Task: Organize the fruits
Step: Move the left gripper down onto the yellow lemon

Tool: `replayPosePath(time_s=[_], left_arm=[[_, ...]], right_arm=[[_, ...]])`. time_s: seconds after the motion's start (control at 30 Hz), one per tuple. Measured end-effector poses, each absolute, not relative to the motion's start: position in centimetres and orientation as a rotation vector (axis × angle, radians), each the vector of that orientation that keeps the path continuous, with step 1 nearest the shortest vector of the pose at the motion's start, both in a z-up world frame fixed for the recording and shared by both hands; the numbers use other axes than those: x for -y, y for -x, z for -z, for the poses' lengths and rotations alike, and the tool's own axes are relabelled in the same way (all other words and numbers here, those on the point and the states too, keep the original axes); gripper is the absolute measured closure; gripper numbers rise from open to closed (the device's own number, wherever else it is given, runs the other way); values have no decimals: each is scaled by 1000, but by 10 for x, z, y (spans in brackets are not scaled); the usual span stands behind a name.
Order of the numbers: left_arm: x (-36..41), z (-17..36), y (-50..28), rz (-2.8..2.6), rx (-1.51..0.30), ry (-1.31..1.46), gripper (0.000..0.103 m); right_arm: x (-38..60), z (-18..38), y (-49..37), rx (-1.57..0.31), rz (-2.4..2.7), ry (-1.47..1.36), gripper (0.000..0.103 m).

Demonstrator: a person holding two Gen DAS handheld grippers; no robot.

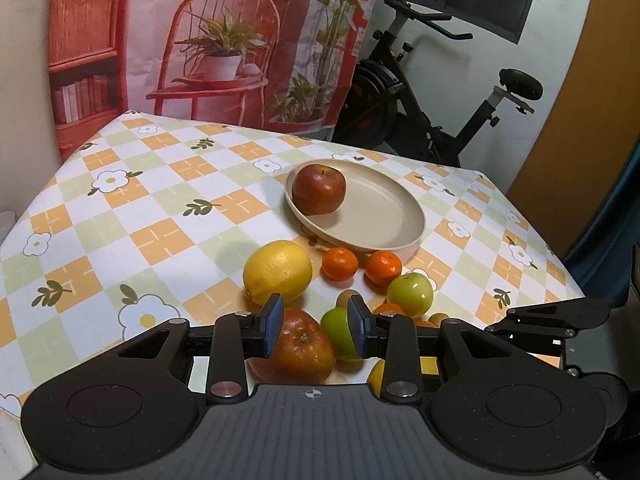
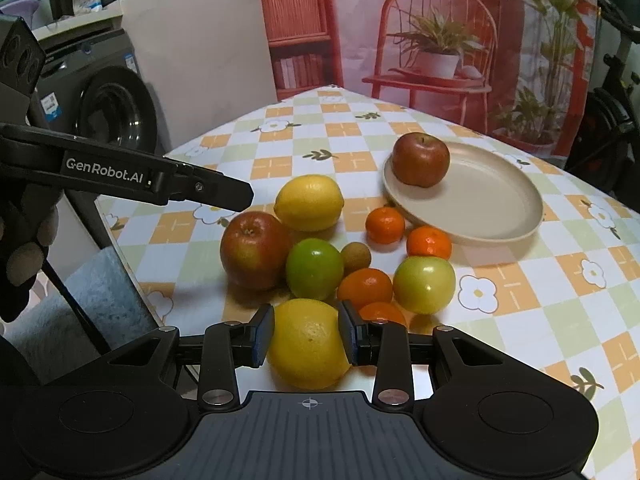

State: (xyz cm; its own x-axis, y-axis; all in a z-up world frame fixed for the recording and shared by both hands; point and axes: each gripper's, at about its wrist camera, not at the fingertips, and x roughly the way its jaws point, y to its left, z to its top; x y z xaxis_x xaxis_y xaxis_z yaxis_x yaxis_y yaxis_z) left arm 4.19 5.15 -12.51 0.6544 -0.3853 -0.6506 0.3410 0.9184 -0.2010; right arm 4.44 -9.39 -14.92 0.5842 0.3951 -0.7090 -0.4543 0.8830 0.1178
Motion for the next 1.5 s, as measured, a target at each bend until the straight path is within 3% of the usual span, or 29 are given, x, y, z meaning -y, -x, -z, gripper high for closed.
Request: replayPosePath(time_s=[0.53, 1.17, 1.5], left_arm=[[-35, 135, -40, 542, -818, 67, 74], [-29, 174, -57, 663, -998, 199, 74], [-17, 171, -61, 707, -987, 176, 74]], right_arm=[[121, 151, -23, -831, -483, 17, 72], [124, 157, -21, -844, -481, -6, 72], [118, 160, -26, -866, -474, 24, 59]])
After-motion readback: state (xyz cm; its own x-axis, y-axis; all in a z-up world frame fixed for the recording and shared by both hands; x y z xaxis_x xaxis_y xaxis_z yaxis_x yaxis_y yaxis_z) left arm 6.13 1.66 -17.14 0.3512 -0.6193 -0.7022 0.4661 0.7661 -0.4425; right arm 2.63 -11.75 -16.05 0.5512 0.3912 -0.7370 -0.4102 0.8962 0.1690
